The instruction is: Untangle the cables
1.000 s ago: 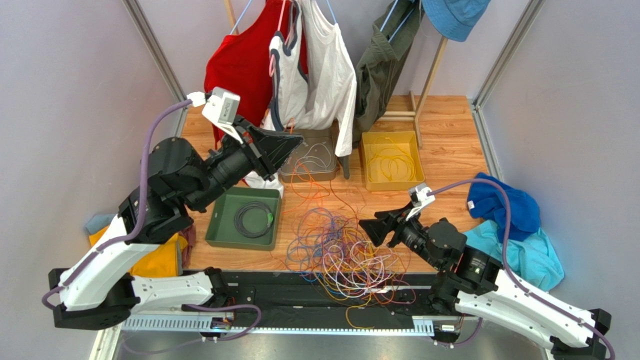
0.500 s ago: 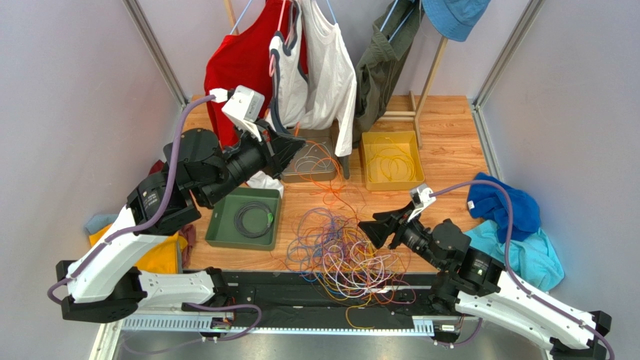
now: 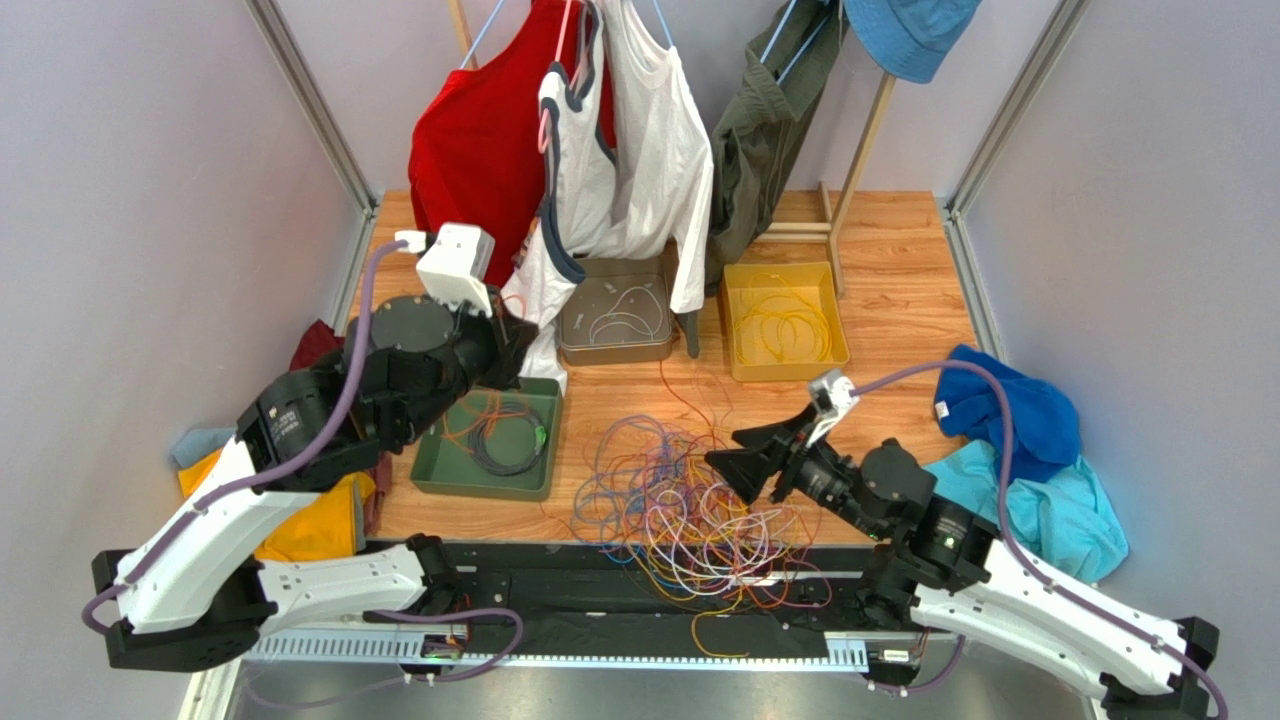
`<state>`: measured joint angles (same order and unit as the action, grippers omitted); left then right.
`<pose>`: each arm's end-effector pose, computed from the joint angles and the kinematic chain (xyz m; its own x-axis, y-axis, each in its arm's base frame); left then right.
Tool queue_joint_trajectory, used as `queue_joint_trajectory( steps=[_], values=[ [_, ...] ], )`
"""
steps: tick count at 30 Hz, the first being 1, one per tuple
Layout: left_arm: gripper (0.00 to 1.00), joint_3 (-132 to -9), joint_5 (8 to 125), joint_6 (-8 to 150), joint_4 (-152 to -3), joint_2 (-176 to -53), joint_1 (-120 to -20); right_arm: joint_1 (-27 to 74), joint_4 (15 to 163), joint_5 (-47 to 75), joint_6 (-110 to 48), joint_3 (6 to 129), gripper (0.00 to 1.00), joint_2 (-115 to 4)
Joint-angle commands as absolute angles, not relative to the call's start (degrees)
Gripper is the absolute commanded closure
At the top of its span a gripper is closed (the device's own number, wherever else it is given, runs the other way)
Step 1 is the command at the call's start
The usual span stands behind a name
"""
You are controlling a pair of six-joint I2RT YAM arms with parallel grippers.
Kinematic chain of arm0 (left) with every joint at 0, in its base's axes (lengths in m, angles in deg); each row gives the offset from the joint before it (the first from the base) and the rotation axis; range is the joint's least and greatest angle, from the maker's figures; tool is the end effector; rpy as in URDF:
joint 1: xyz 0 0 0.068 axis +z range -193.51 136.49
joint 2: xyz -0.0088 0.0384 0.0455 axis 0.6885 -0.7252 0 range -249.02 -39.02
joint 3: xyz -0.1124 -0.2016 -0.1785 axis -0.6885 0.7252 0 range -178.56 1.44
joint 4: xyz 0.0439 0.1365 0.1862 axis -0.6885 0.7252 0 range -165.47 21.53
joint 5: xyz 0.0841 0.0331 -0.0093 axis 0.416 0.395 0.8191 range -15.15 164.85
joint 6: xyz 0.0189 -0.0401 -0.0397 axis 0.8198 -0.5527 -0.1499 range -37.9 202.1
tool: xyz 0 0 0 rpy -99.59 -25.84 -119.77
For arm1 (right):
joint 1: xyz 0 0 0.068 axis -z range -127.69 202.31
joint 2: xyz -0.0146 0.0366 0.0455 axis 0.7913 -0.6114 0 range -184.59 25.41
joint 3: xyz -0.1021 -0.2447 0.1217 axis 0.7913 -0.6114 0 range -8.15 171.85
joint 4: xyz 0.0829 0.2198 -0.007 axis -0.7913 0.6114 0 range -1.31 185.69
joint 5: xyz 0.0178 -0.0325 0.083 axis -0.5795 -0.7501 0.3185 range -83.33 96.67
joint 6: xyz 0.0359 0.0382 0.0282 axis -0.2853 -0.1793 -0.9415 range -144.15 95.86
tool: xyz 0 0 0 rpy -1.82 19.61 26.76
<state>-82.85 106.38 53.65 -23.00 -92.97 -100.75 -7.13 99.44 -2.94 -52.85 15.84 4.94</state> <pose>0.0801 -0.0825 0.4621 -0.3958 -0.1353 -0.9083 0.3026 0.9146 -0.2682 0.0485 0.0677 0.2711 -0.4235 0.2143 -0.8802 -0.6401 0.6168 0.4581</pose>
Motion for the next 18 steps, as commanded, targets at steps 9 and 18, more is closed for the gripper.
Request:
queue_joint_trajectory(
  steps=[9,18],
  values=[
    [1.00,-100.9,89.4,54.8,-28.8,-107.4,-102.8,-8.9,80.4,7.9,-50.7,30.6,0.31,-15.9],
    [1.00,-101.6,85.5,54.2,-31.0,-109.9,-105.1,-9.1,80.1,-4.1,-46.7,31.9,0.32,-18.2]
  ],
)
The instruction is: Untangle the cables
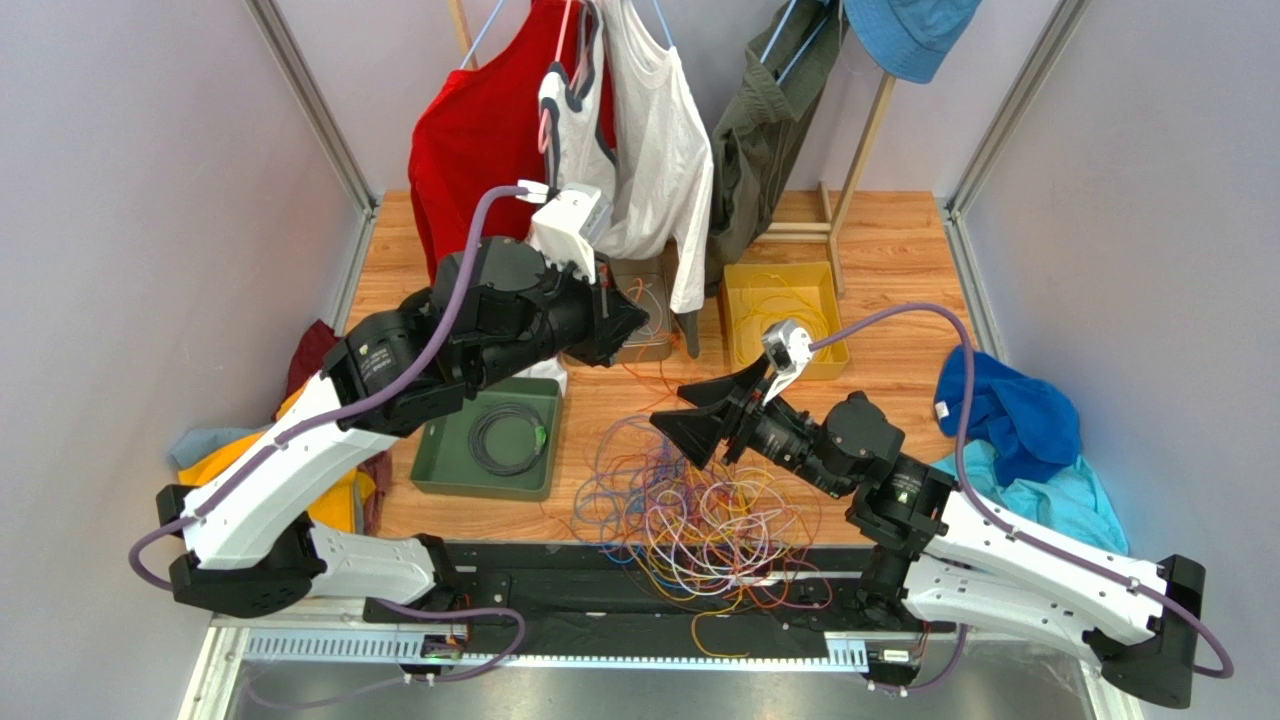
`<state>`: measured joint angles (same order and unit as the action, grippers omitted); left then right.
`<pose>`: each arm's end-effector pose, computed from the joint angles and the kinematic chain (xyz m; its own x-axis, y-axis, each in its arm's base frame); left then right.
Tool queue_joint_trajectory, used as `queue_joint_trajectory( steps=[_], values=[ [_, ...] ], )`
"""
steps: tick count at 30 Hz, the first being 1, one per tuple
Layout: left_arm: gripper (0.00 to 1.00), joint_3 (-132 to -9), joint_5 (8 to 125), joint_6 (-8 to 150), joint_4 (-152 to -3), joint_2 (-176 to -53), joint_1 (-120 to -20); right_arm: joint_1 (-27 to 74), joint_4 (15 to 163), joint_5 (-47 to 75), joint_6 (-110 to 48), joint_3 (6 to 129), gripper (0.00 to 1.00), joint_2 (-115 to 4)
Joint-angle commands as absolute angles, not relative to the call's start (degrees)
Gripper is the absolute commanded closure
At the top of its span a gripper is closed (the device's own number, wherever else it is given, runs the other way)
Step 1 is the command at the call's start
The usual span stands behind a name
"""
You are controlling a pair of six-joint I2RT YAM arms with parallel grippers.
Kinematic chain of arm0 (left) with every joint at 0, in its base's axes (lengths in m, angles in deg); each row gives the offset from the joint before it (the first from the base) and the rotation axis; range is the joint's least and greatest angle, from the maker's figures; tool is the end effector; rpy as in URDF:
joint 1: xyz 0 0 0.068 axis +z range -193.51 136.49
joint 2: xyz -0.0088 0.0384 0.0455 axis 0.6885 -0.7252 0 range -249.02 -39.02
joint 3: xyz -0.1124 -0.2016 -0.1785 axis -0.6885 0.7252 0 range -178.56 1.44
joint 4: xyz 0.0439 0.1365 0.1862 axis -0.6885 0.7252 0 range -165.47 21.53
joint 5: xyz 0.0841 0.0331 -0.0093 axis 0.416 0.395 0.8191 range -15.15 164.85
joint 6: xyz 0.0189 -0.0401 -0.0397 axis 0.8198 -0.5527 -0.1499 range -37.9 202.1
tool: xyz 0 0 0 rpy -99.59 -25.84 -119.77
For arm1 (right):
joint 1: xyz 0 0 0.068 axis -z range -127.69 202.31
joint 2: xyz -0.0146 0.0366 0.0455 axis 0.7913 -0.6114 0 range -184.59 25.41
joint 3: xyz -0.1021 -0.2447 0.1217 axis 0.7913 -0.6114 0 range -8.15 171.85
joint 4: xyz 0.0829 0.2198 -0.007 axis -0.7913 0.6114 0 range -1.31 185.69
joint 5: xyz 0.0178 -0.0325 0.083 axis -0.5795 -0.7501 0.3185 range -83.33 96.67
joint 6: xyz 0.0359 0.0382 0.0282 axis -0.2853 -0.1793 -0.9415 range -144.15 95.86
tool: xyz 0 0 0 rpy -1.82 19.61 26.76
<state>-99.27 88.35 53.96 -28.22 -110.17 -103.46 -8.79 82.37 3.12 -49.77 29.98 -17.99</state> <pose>0.1080 -0.1664 0.5055 -0.4786 -0.0886 -0.8736 0.5722 0.7231 -0.3868 0.0762 0.1324 0.3503 -0.3570 0.2466 -0.9010 -0.7647 0.4768 0.4335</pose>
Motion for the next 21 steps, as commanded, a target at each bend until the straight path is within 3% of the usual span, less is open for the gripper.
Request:
queue_joint_trajectory(
  steps=[1,8,21],
  values=[
    [1.00,-101.7,85.5,54.2,-31.0,-109.9,-105.4,-9.1,80.3,-6.8,-46.1,31.8,0.33,-18.3],
    [1.00,-100.9,85.1,53.6,-31.5,-108.8,-106.6,-9.1,80.4,-10.5,-45.4,31.2,0.34,-18.0],
    [1.00,-100.2,86.3,54.0,-31.3,-109.2,-106.7,-9.1,76.4,4.1,-46.5,27.9,0.34,-12.7]
  ],
)
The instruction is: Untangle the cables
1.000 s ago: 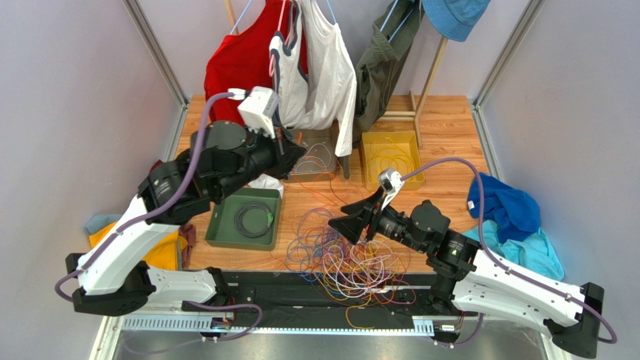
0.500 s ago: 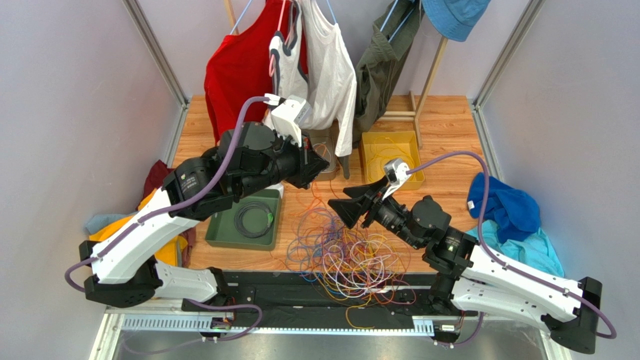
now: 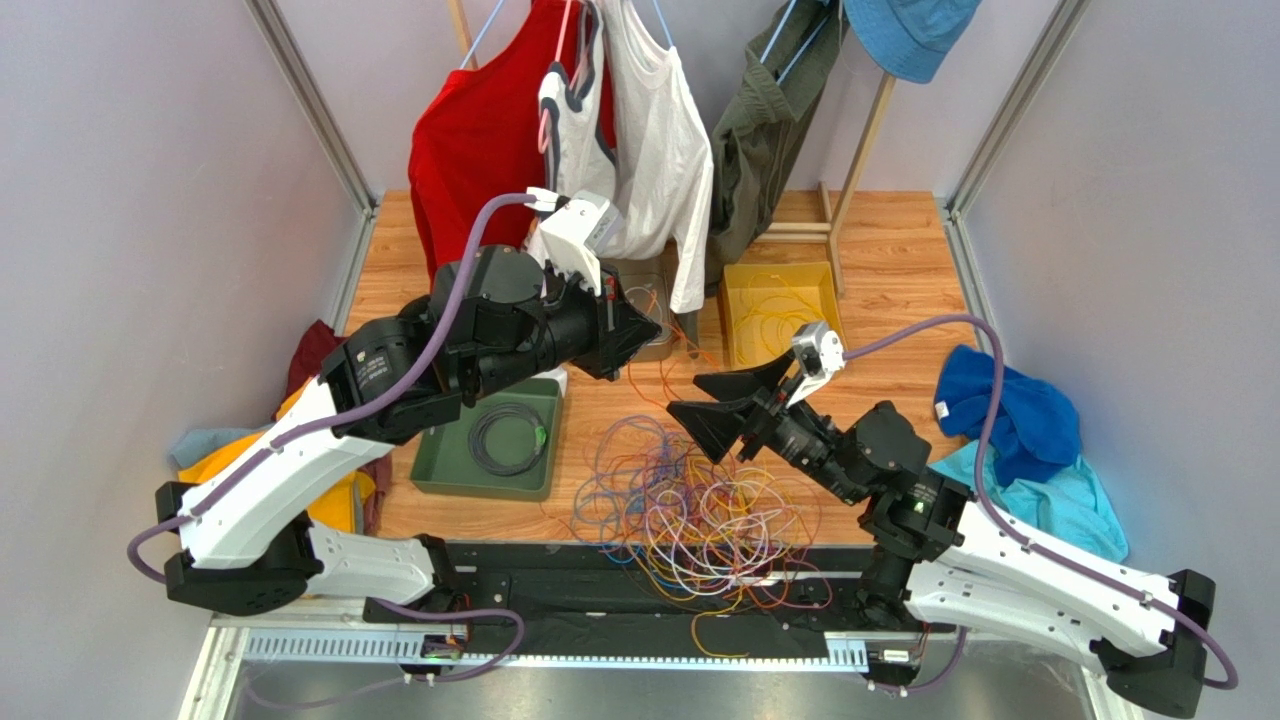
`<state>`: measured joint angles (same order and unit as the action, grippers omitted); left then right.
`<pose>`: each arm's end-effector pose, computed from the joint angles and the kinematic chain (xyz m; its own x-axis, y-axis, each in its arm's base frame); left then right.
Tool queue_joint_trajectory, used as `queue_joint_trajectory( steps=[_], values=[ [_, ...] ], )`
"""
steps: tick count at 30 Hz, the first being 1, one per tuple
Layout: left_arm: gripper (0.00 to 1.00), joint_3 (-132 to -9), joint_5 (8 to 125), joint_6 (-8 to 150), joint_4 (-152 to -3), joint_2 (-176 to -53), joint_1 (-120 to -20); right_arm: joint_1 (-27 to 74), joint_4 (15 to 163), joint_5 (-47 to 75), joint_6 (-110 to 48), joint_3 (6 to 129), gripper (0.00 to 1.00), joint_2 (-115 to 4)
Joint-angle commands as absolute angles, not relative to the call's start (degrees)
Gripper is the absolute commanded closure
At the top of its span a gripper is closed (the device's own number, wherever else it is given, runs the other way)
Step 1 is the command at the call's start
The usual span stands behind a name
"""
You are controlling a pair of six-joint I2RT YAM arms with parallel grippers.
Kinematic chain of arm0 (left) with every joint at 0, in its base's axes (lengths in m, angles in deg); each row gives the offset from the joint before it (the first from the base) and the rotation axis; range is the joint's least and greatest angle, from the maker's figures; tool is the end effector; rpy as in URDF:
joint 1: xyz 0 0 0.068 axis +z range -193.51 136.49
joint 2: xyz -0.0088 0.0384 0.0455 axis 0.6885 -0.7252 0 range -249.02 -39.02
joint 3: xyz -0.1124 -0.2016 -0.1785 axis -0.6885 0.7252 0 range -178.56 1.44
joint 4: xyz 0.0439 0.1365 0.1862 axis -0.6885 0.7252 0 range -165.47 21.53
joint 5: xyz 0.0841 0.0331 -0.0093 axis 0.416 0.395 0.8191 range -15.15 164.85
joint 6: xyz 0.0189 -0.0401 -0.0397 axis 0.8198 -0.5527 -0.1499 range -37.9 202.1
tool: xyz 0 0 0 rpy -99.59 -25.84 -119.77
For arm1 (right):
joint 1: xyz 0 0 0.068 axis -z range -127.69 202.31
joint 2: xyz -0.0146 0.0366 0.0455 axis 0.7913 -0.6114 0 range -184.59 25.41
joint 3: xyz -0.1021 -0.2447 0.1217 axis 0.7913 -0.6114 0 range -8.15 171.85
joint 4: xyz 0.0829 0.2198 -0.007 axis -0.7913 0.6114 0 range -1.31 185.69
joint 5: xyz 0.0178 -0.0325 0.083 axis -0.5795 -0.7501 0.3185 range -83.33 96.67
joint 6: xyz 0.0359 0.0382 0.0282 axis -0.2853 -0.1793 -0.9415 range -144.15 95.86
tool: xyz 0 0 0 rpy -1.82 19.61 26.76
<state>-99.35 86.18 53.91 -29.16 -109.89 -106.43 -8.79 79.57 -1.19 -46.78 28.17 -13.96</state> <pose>0.0972 -0.1714 0.5085 -0.4851 -0.0688 -0.8718 0.6332 0.6600 -0.4044 0.0714 0.1169 0.3541 -0.2613 0.3155 -0.9122 -0.7595 0.5160 0.3961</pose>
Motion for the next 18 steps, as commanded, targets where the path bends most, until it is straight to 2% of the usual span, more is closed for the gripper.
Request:
queue_joint_trajectory(
  steps=[1,9,18],
  values=[
    [1.00,-100.2,86.1,54.0,-31.3,-109.2,-106.7,-9.1,76.4,5.4,-46.6,27.6,0.34,-12.5],
    [1.00,-100.8,85.0,53.5,-31.5,-109.3,-106.8,-9.2,75.6,13.9,-46.6,28.5,0.35,-15.0],
    [1.00,-101.2,84.0,53.2,-31.6,-109.0,-107.6,-10.4,73.6,12.0,-45.9,31.0,0.37,-22.1]
  ],
)
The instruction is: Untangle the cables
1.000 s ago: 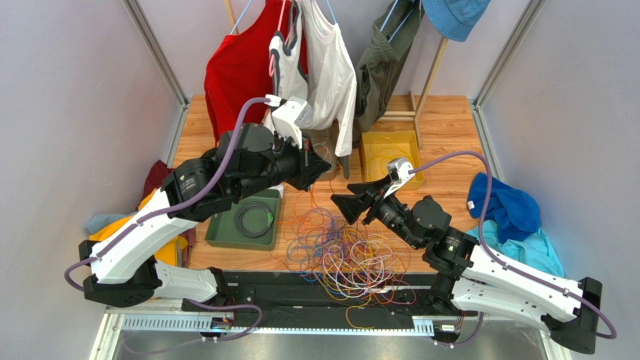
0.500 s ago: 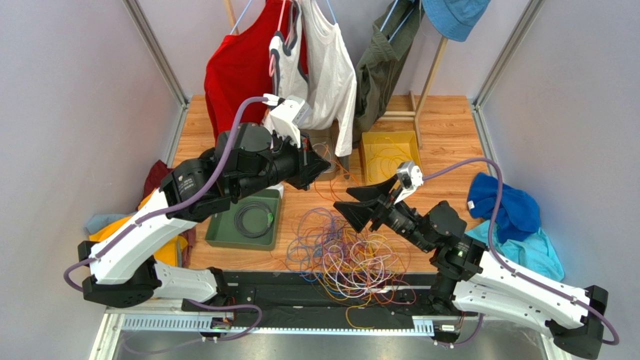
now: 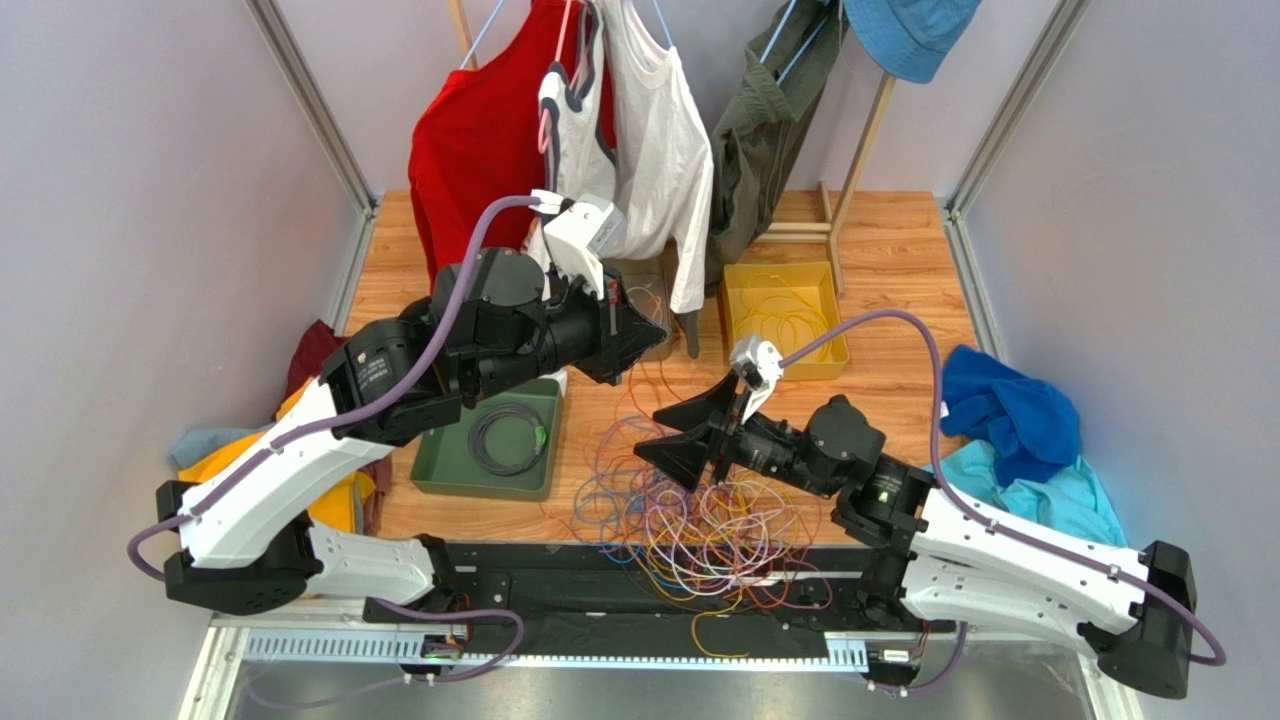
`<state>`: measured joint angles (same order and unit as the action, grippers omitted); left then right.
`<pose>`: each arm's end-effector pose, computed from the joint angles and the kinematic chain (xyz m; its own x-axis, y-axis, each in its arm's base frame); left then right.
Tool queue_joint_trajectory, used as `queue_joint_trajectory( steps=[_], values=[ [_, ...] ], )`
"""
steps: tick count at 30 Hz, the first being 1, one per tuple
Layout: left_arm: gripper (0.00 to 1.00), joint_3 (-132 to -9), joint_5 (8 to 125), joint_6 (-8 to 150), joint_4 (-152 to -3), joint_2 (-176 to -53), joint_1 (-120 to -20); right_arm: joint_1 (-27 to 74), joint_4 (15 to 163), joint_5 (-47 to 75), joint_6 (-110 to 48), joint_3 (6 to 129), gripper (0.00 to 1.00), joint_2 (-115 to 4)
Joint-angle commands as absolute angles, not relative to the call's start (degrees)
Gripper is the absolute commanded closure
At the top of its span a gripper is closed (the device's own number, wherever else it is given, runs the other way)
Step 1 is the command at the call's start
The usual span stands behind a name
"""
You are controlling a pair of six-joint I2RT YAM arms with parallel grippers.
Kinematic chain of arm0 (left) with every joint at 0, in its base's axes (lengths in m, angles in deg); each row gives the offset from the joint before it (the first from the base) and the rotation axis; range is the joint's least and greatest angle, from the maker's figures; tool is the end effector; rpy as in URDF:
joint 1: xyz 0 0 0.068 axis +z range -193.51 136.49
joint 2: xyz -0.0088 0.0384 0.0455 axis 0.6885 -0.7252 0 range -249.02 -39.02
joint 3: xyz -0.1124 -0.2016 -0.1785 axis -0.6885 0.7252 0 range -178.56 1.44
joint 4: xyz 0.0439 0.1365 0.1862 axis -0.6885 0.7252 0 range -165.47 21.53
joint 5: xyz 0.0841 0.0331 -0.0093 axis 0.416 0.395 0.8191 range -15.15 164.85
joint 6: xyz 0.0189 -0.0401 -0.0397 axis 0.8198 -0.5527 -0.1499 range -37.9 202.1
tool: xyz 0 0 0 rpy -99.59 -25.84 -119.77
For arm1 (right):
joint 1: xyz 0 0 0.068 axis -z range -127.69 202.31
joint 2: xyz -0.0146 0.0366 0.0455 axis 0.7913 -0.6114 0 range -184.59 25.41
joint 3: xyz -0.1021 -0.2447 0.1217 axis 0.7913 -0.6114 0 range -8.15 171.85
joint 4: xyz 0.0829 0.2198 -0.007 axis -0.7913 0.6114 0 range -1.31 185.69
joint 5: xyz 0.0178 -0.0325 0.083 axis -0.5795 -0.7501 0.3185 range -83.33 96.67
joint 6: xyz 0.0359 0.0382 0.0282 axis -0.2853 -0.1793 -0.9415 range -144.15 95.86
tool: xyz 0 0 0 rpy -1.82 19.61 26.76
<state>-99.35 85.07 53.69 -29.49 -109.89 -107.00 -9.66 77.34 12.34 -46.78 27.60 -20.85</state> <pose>0.0949 -0.1730 0.5091 -0.4914 -0.0639 -0.8686 0.6489 0.6383 -0.4141 0.0739 0.1479 0.3396 -0.3496 0.1584 -0.9234 -0.8563 0.3460 0.3835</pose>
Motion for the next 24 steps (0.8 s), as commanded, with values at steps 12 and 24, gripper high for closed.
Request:
queue_joint_trajectory(
  steps=[12,24],
  values=[
    [0.94,-92.5,94.8,55.3,-33.5,-103.5,-107.6,-10.7,90.3,2.3,-45.3,38.3,1.00,-13.1],
    [0.03,-50.3,97.4,56.9,-70.1,-80.4,-107.5,-10.6,119.9,-4.5,-40.4,65.8,1.00,-14.0]
  ],
)
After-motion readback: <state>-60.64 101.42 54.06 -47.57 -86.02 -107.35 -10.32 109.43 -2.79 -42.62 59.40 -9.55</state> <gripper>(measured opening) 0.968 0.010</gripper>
